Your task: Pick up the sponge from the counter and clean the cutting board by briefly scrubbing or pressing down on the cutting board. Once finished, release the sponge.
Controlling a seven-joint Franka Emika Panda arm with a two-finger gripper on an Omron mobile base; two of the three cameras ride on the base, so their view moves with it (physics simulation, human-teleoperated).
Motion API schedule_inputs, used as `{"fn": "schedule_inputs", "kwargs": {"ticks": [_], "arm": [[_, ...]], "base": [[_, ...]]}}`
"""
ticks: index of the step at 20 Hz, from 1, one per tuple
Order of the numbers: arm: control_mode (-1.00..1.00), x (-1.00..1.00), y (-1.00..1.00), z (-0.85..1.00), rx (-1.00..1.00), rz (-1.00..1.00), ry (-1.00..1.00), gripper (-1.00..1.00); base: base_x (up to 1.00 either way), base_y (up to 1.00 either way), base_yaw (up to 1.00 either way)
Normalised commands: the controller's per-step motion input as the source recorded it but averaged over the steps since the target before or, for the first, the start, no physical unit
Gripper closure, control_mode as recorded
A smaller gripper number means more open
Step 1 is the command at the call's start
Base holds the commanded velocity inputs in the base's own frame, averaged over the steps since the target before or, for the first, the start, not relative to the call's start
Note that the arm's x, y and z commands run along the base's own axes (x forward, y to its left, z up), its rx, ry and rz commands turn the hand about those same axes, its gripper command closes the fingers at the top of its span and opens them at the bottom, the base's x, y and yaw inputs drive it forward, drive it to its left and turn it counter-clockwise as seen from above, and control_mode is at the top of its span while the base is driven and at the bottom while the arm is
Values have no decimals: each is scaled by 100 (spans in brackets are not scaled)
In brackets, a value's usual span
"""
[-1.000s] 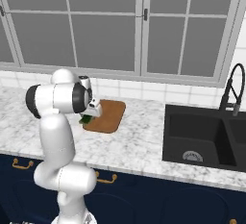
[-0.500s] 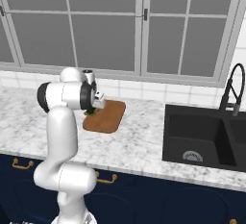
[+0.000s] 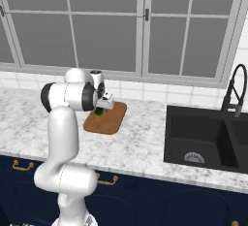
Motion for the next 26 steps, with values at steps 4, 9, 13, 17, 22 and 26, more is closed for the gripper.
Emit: {"fn": "schedule_inputs", "kwargs": {"ticks": [4, 9, 13, 17, 22, 26], "arm": [[-100, 27, -64, -4, 0, 0, 0, 100], [-100, 27, -52, -8, 0, 0, 0, 100], [-100, 13, -14, -27, 0, 0, 0, 100], [-100, -48, -3, -24, 3, 0, 2, 100], [-100, -96, -10, -15, 0, 0, 0, 100], [-100, -86, 0, -9, 0, 0, 0, 100]], "base": [[0, 0, 0], [0, 0, 0], [0, 0, 0], [0, 0, 0], [0, 0, 0], [0, 0, 0]]}}
